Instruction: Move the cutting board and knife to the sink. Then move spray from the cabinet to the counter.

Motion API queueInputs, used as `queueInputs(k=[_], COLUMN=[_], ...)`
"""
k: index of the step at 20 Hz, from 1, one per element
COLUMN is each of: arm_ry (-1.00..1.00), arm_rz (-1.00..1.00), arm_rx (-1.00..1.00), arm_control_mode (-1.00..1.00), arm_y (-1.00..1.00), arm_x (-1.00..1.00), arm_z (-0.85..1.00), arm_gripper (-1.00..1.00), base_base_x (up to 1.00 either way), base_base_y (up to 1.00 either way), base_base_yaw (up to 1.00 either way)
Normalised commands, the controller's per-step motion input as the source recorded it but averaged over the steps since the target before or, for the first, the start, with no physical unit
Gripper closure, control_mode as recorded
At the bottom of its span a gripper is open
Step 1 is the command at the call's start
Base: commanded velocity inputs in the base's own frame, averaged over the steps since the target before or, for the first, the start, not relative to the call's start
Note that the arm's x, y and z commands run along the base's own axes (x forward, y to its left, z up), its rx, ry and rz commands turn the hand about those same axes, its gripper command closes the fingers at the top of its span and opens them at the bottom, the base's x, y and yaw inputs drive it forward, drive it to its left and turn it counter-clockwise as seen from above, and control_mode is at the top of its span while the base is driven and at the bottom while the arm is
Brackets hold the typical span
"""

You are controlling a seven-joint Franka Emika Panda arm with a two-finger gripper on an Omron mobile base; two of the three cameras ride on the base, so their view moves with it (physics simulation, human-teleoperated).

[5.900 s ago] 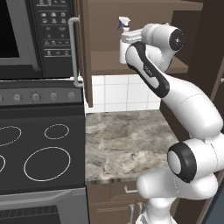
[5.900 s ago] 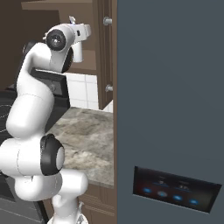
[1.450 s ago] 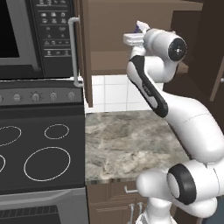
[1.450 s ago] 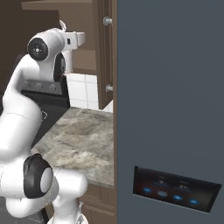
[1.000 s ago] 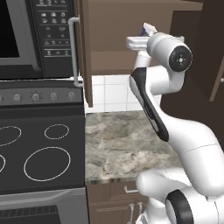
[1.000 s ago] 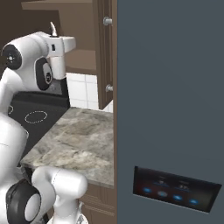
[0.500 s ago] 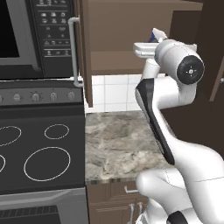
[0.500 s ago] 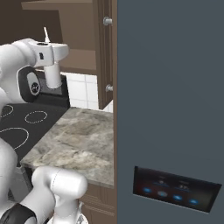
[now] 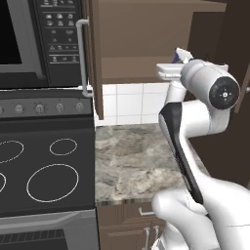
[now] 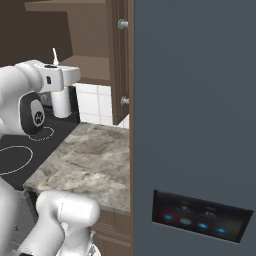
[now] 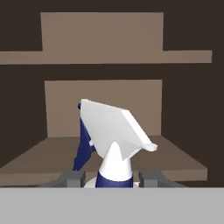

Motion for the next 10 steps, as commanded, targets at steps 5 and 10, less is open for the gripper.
queueInputs(k=[5, 10], arm_ry=[0.08, 0.10], arm_rz=[0.00, 0.00], arm_rx=[0.00, 0.00], arm_control_mode=[-1.00, -1.00], arm_y=[-0.09, -0.08], arm_x=[0.00, 0.00], arm_z=[-0.47, -0.51], arm_gripper=[1.00, 1.00], base_base_x=[0.00, 0.00], base_base_y=[0.00, 0.00], base_base_yaw=[0.00, 0.00])
